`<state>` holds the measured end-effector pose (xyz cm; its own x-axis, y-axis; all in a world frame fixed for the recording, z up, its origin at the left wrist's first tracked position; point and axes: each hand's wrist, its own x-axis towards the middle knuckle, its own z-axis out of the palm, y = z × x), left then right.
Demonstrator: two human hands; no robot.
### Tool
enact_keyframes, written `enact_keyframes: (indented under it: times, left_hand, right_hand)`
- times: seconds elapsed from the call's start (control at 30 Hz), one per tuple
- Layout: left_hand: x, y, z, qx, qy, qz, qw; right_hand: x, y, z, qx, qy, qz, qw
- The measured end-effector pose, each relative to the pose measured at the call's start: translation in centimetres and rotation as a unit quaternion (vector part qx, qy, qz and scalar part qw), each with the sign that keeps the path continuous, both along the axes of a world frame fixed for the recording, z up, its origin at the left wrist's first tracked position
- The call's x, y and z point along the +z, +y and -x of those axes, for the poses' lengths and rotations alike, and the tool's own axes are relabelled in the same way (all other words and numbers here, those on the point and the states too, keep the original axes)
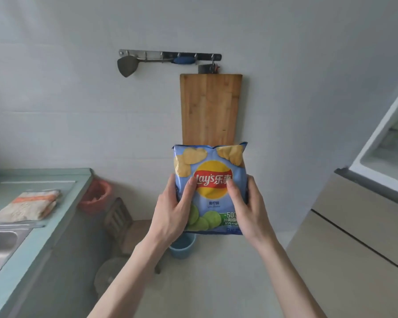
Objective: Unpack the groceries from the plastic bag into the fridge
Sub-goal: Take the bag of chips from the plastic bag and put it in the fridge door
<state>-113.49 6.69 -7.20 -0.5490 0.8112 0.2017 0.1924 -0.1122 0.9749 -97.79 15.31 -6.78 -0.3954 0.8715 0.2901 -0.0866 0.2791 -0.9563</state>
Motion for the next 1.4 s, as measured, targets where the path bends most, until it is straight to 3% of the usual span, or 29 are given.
enact_keyframes:
  times: [0.7,1.1,1.4]
  left_hand:
    - [1.6,25.1,2.0,-0.229,0.042,-0.002,0.972]
    - [1.9,32.2,-4.9,-0.317,0.067,-0.013,0.946]
    - [2.5,36.7,-13.4,-0.399,0.025,-0.025,0.916]
  right_hand:
    - [2.1,16.5,-0.1,-0.227,-0.012,0.013,0.974]
    - [1.8,19.7,-6.1,-0.346,0.026,0.007,0.938]
    - [2.4,22.0,-13.8,-0.405,0.027,0.002,0.914]
